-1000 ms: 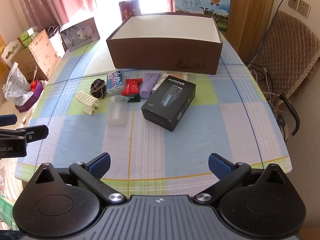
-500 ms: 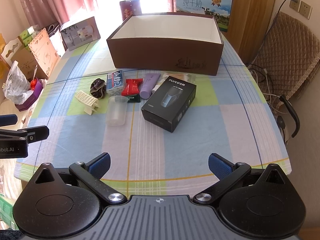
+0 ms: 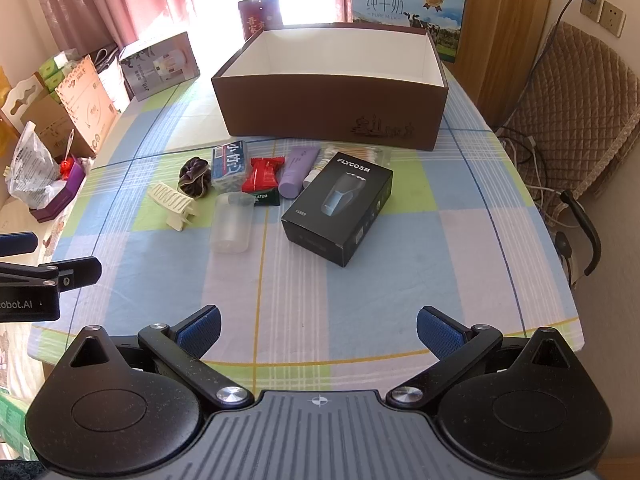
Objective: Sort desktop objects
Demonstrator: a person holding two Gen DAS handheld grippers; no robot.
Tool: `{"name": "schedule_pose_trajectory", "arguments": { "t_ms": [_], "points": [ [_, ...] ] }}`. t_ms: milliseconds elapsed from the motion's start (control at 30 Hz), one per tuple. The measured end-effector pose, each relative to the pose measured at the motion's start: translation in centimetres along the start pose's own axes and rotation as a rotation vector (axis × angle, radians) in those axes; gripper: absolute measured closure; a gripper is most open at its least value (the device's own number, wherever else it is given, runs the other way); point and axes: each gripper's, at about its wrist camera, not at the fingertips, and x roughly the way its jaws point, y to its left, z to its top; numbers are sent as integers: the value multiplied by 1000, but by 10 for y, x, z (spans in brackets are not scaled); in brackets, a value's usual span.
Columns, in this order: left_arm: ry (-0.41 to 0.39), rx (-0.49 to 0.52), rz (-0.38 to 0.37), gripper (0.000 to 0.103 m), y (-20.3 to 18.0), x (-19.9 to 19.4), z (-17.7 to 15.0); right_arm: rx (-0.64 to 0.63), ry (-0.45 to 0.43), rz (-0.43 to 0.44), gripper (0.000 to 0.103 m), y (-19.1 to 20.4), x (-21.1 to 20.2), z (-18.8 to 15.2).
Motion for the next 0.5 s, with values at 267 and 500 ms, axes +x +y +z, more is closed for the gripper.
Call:
{"name": "schedule_pose_trajectory", "arguments": {
  "t_ms": [267, 500],
  "points": [
    [4, 8, 1, 1, -2, 5, 3, 4, 9, 3, 2, -1, 6, 7],
    [19, 3, -2, 1, -2, 11, 7, 6, 17, 5, 2, -4, 9, 10]
  ]
}}
